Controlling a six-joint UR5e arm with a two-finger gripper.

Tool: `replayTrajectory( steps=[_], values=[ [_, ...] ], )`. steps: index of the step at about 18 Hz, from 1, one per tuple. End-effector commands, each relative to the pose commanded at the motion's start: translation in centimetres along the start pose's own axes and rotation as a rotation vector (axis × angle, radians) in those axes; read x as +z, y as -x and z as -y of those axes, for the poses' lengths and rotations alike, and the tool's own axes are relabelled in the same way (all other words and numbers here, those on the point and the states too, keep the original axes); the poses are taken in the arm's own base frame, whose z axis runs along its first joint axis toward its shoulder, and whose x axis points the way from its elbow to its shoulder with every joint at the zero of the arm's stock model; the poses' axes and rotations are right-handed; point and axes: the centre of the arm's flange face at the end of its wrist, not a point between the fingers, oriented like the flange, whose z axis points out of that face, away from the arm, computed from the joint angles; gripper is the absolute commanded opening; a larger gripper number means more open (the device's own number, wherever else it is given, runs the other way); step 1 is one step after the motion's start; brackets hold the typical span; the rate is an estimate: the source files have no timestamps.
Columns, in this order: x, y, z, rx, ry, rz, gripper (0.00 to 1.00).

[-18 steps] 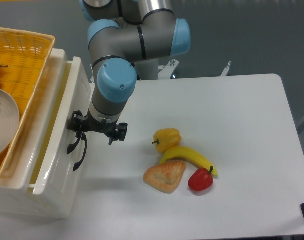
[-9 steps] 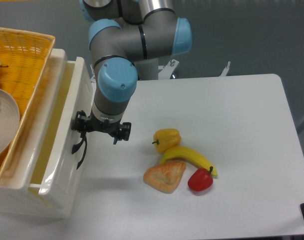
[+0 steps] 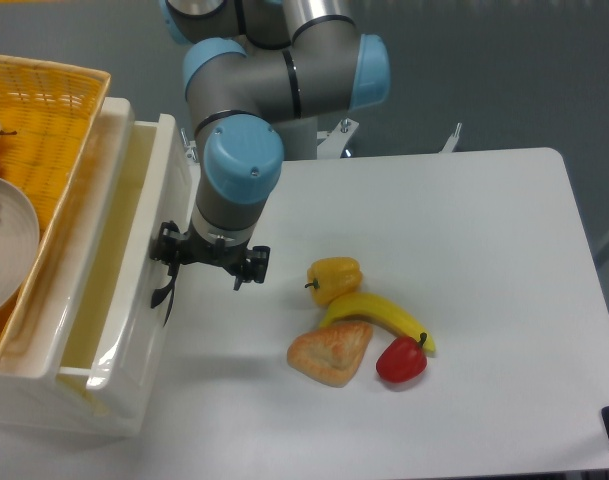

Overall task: Slide the top white drawer open
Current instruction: 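Pull the handle outward to slide the upper drawer out, then continue pulling the drawer out to its full extension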

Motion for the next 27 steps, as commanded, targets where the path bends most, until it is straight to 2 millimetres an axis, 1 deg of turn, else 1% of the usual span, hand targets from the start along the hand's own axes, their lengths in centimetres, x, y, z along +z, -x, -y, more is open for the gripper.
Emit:
replayTrajectory(
  steps=[4,6,9,12,14,18,25,27],
  values=[
    [-0.1,0.3,0.1,0.015,-0.003,0.003,1.00],
    [-0.7,1.3,0.1,0.009,-0.012,0.005,1.00],
    [-1.0,1.6,-0.1,0.045,-0.015,0.007,1.00],
    [-1.5,2.6,-0.2,0.040,-0.024,0.011,1.00],
    [-1.5,2.8,-0.2,0.048,-0.026,0.014,1.00],
    [-1.7,3.9,-0.5,0.050,-0.010,0.045,1.00],
    [-1.6,4.5,-0.5,0.063,-0.007,0.045,1.00],
    [-1.9,5.2,-0.7,0.061,-0.009,0.045,1.00]
  ],
)
